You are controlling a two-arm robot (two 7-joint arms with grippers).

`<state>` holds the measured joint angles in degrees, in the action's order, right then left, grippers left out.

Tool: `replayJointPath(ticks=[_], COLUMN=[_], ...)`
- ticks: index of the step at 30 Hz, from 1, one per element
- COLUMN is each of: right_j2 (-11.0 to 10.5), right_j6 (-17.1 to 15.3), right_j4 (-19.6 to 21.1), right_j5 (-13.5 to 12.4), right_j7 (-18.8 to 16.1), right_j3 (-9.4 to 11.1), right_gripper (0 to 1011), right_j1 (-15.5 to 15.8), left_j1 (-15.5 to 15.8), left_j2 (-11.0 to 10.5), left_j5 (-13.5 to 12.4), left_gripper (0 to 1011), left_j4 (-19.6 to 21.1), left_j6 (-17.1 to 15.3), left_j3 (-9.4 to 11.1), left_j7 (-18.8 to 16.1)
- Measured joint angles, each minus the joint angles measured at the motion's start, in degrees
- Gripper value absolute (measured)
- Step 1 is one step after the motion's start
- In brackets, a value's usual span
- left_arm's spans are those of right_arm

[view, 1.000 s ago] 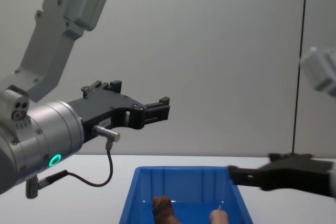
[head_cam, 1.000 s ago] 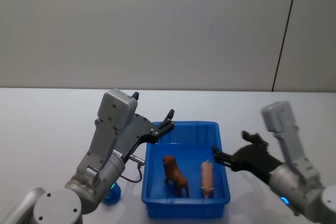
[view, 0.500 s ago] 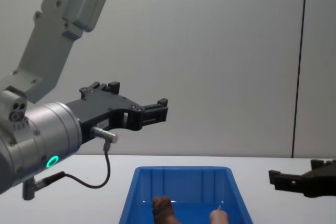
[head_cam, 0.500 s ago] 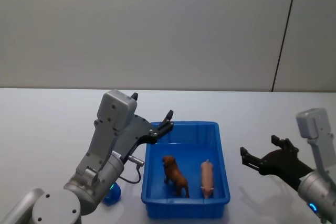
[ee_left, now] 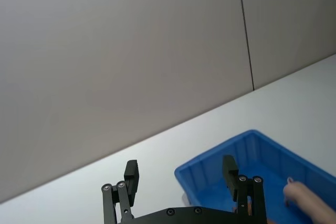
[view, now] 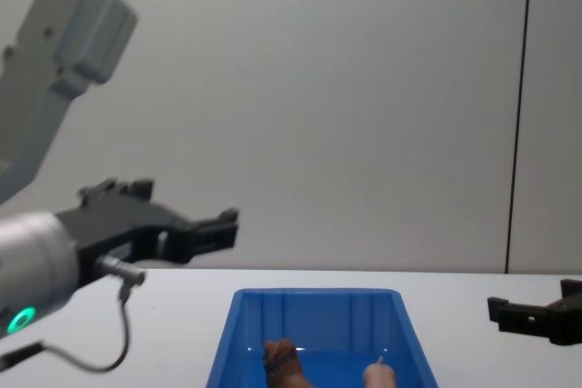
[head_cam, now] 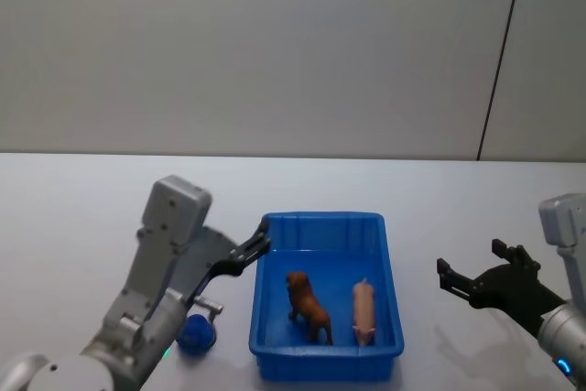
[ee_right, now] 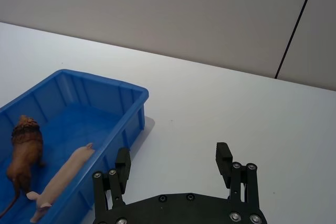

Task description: Pick up the two dolls from the table and place them into the box.

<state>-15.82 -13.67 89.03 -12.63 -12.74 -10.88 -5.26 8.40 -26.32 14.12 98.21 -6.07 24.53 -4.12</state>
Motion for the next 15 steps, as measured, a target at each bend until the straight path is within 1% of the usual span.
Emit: replayJointPath(ticks=[2,3,4,5,9,10,11,14,15], right_j2=[-0.1,-0.1,-0.1,-0.2,-0.2,-0.3,-0.3,-0.3,-0.4], right_j6=[0.0,0.1,0.1,0.1,0.1,0.2,0.2,0.2,0.2], right_j4=[0.0,0.0,0.0,0.0,0.1,0.1,0.1,0.1,0.1], right_j5=[-0.1,-0.1,-0.2,-0.2,-0.3,-0.3,-0.3,-0.4,-0.4], right_j7=[0.0,0.0,0.1,0.1,0.1,0.1,0.1,0.1,0.1], right_j3=[0.1,0.1,0.1,0.2,0.2,0.3,0.3,0.3,0.3], right_gripper=[1001,1001,1001,1001,1000,1001,1001,1000,1000], right_j1=[0.0,0.1,0.1,0.1,0.2,0.2,0.3,0.3,0.3], left_j1=[-0.8,-1.5,-1.9,-2.7,-4.1,-4.8,-5.4,-6.3,-6.7], left_j2=[-0.6,-1.2,-1.4,-2.1,-3.2,-3.8,-4.3,-5.0,-5.5], left_j5=[0.8,1.8,2.1,3.2,5.0,6.1,6.9,8.0,8.8], left_gripper=[1001,1002,1002,1001,1001,1001,1001,1002,1001], left_j4=[0.5,0.9,1.1,1.4,2.0,2.2,2.2,2.3,2.2], left_j6=[-0.5,-0.9,-1.1,-1.5,-2.2,-2.6,-2.8,-3.1,-3.4], left_j3=[-0.2,-0.4,-0.5,-0.7,-1.2,-1.4,-1.6,-1.9,-2.1], left_j7=[-0.6,-1.2,-1.4,-2.0,-2.8,-3.1,-3.3,-3.3,-3.3])
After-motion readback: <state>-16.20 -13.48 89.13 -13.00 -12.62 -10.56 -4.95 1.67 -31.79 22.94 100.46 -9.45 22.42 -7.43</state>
